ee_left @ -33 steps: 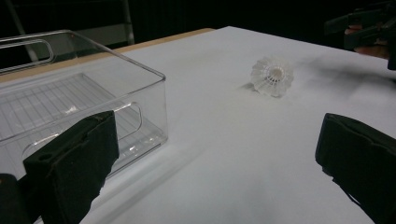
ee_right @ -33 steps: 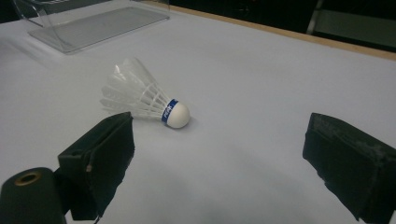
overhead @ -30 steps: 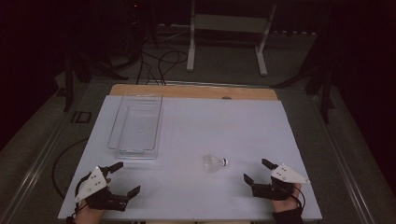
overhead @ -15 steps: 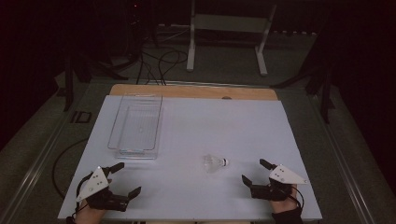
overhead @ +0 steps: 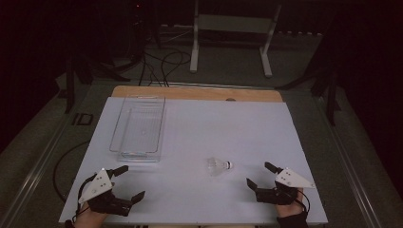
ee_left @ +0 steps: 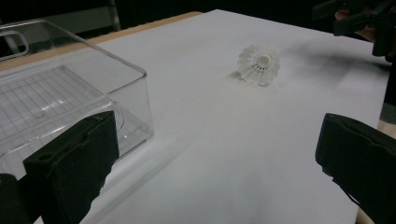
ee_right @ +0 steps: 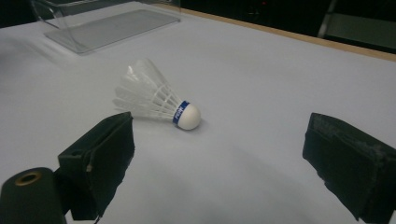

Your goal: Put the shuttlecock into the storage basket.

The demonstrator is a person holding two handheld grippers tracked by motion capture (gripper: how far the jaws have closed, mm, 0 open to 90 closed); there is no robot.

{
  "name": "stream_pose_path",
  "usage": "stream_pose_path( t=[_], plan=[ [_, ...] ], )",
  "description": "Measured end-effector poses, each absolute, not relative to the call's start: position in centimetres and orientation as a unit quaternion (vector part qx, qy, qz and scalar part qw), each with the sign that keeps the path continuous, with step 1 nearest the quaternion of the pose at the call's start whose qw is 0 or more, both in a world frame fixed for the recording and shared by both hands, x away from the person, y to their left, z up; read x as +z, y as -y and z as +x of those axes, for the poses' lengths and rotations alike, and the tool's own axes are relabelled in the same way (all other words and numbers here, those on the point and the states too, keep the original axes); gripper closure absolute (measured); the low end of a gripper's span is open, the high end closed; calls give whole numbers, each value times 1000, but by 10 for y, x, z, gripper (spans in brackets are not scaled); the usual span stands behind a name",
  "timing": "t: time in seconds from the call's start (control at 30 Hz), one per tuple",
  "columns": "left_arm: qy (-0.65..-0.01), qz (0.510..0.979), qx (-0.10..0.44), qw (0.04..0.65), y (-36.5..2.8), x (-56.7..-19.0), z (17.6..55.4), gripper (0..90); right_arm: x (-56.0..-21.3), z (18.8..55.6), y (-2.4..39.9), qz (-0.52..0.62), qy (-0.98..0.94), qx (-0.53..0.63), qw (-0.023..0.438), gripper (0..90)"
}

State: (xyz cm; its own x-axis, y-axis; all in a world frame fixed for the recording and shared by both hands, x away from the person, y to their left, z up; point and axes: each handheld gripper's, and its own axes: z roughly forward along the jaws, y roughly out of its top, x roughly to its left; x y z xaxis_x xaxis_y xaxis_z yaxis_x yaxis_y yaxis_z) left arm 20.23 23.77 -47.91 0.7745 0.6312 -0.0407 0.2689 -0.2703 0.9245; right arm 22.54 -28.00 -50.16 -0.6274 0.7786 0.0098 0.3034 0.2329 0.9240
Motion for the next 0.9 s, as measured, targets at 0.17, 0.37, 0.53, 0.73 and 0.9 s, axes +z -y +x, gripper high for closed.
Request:
stream_pose_path(
  t=[0.17,0.37,0.53,0.73,0.9],
  plan=[
    [-289,783,167,524,-235,-474,204,2,-501,225,280,362,-749,503,233,90],
    [-294,787,150,521,-233,-466,206,2,-501,225,279,361,-751,503,230,90],
    [-297,794,138,512,-229,-460,208,2,-501,226,280,361,-750,505,227,90],
    [-303,800,148,496,-225,-456,210,2,-501,226,280,362,-750,504,228,90],
    [-296,816,127,481,-222,-450,211,2,-501,226,280,363,-750,504,227,90]
  ],
)
